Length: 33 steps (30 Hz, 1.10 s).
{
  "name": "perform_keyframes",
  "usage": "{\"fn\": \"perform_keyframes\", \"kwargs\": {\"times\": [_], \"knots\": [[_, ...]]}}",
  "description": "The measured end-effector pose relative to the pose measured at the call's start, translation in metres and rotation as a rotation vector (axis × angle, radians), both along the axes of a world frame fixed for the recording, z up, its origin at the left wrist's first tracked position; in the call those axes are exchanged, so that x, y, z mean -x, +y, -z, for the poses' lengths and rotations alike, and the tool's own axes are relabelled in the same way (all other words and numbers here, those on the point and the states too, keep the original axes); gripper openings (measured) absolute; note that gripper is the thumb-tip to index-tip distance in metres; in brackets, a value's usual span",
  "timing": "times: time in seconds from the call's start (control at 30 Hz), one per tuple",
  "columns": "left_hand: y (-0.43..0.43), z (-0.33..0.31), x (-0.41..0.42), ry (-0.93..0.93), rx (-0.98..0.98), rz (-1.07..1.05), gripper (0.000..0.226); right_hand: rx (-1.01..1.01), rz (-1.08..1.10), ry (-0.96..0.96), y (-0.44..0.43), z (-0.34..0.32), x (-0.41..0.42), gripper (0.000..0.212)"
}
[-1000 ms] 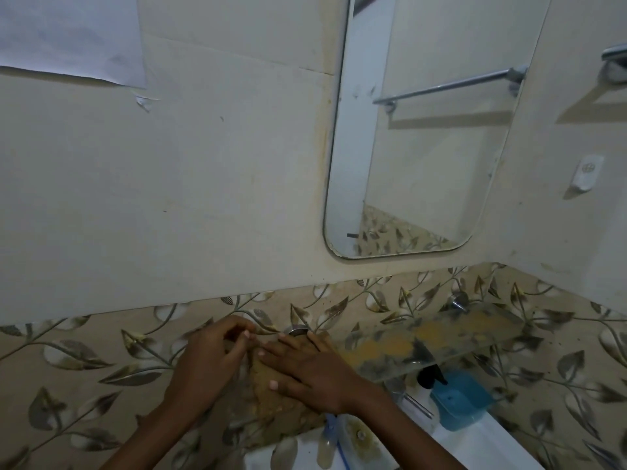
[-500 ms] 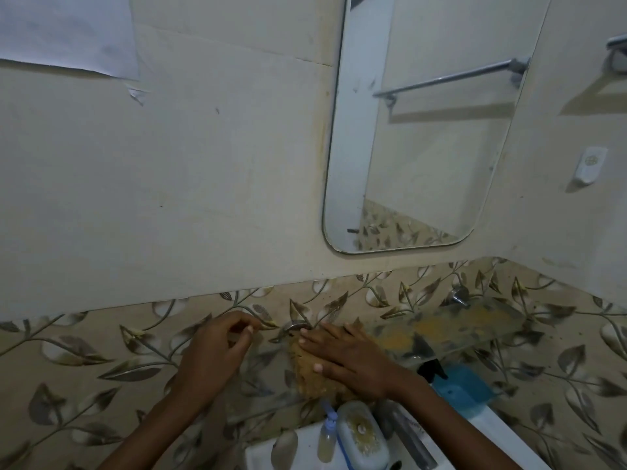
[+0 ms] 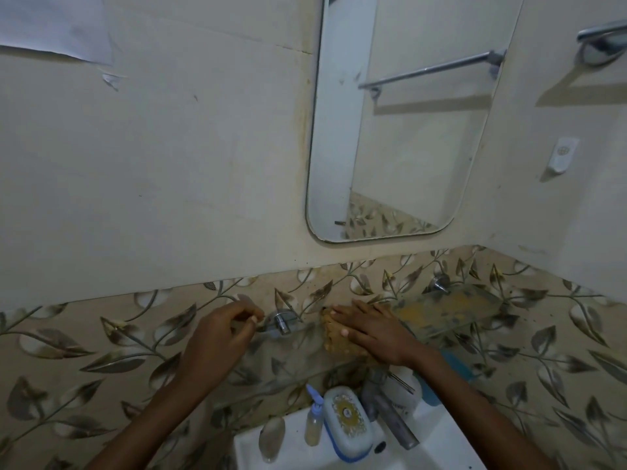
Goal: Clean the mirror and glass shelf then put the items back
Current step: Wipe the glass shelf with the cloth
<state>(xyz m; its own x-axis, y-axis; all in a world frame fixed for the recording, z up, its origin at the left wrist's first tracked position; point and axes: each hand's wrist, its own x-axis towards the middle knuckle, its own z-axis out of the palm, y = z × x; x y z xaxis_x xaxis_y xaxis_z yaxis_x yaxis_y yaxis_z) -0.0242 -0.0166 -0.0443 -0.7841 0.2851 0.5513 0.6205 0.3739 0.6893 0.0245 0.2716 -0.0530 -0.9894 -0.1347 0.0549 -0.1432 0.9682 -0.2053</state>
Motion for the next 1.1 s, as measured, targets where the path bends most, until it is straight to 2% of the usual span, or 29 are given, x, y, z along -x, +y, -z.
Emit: {"fn": "perform_keyframes", "kwargs": {"times": [0.07,0.1,0.2,0.27,0.37,0.47,0.73,1.1], "knots": [[0.002,0.000,-0.003,-0.006,0.008,0.007,0.028,-0.009,0.042,0.005,0.003,-0.003,-0.002,0.089],[0.004,0.001,-0.004,-0.010,0.010,0.021,0.028,-0.035,0.059,0.011,0.001,-0.007,-0.004,0.085],[0.009,0.001,-0.008,-0.018,-0.015,0.058,0.028,-0.123,0.047,0.067,-0.017,-0.015,-0.009,0.051],[0.013,0.000,-0.011,-0.013,-0.033,0.071,0.029,-0.078,0.021,0.081,-0.028,-0.016,-0.011,0.044],[0.019,0.000,-0.012,-0.017,-0.031,0.078,0.031,-0.046,0.013,0.059,-0.028,-0.005,-0.010,0.046],[0.022,0.001,-0.012,-0.027,-0.039,0.078,0.030,-0.053,0.029,0.075,-0.018,0.004,-0.010,0.062],[0.029,0.000,-0.009,-0.007,-0.035,0.109,0.036,0.014,0.074,0.071,0.004,0.001,-0.011,0.045],[0.040,0.001,-0.002,0.010,-0.015,0.136,0.033,0.020,0.175,0.078,0.049,0.001,-0.010,0.045]]}}
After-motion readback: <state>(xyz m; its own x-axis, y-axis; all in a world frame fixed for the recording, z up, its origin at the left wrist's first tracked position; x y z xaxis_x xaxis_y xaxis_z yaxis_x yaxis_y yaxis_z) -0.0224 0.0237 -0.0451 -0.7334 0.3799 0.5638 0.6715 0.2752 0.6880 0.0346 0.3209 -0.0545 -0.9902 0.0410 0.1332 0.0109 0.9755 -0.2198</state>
